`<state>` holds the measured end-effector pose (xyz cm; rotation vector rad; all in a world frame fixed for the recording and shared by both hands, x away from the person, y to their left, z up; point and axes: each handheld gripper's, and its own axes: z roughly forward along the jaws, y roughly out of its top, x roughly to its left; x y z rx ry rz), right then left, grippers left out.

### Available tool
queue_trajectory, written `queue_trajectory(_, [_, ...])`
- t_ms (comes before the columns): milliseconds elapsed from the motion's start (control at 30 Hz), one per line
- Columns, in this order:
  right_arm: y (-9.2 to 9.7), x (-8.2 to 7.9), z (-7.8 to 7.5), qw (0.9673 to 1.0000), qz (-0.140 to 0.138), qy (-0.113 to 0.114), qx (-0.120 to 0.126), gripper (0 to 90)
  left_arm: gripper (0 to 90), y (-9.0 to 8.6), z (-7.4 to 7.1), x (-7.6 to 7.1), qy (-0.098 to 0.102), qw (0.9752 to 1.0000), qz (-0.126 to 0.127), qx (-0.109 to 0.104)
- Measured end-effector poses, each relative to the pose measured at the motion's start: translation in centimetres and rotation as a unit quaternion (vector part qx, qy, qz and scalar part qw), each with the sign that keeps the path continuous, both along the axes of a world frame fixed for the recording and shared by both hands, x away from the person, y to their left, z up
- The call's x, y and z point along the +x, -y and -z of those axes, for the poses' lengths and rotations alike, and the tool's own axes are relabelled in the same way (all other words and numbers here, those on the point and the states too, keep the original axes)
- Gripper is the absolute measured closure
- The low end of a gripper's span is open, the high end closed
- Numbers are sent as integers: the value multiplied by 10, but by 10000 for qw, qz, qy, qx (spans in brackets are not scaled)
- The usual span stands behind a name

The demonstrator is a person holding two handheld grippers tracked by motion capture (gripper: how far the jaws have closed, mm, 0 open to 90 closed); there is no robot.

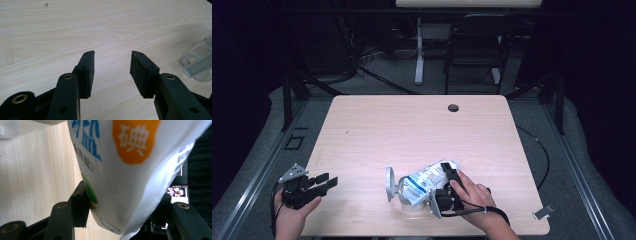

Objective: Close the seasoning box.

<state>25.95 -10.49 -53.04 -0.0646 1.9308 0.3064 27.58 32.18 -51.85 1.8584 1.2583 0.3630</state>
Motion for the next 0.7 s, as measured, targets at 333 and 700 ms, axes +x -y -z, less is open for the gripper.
queue_trajectory(333, [-1,2,-1,9998,75,56,-192,445,552,0,1,0,-11,10000,-5,-13])
queue_trajectory(700, [-2,3,-3,9992,124,89,-367,446,552,-1,2,1,-47,10000,6,9])
